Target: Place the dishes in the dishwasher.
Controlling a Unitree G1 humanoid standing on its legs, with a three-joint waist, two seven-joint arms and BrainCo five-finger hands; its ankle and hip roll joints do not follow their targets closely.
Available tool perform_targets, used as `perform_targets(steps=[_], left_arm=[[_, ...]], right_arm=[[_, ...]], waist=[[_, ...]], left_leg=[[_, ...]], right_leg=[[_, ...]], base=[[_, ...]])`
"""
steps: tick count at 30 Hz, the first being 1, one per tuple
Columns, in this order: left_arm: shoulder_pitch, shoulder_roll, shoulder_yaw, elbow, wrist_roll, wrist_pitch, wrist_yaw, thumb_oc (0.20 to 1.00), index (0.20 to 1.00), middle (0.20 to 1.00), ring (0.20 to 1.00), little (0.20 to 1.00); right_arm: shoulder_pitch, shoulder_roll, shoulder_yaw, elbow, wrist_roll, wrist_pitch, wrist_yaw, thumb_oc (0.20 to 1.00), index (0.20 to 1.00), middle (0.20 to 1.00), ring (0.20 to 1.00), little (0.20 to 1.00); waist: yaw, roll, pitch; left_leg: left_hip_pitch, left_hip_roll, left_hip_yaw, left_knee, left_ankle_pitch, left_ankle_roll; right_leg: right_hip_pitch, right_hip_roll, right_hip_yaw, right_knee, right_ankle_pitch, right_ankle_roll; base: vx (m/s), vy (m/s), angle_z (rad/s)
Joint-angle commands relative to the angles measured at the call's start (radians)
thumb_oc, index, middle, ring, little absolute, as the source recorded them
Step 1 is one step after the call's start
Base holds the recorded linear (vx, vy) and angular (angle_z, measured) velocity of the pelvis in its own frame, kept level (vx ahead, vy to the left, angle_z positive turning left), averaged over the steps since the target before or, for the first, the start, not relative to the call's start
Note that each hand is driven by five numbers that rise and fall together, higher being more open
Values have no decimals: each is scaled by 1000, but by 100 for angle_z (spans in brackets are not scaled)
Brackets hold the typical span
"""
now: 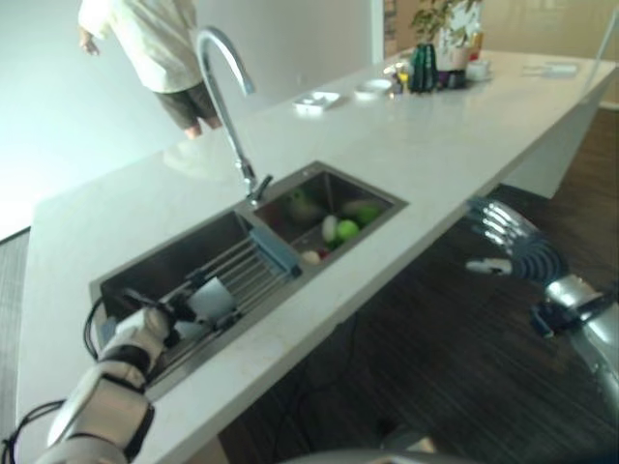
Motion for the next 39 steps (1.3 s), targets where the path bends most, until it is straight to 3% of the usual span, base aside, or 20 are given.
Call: perform_targets(steps=[1,39], left_arm=[[-53,38,11,35,18,-1,26,1000,1000,1000,1000,1000],[8,-4,42,121,-3,19,18,1000,1000,1000,1000,1000]], right_arm=[[-48,-46,-41,-45,27,-21,2,1000,1000,1000,1000,1000],[-44,-68,-54,-50,23,2,12,1000,1000,1000,1000,1000]], waist=[[8,12,8],[-4,16,11]], left_leg=[[8,-19,-74,9,-22,29],[13,-19,-56,9,-19,25]], right_leg=[[50,11,-19,14,-60,51],[49,14,-12,16,-63,48]], base=[[0,0,0],[4,-1,-2]])
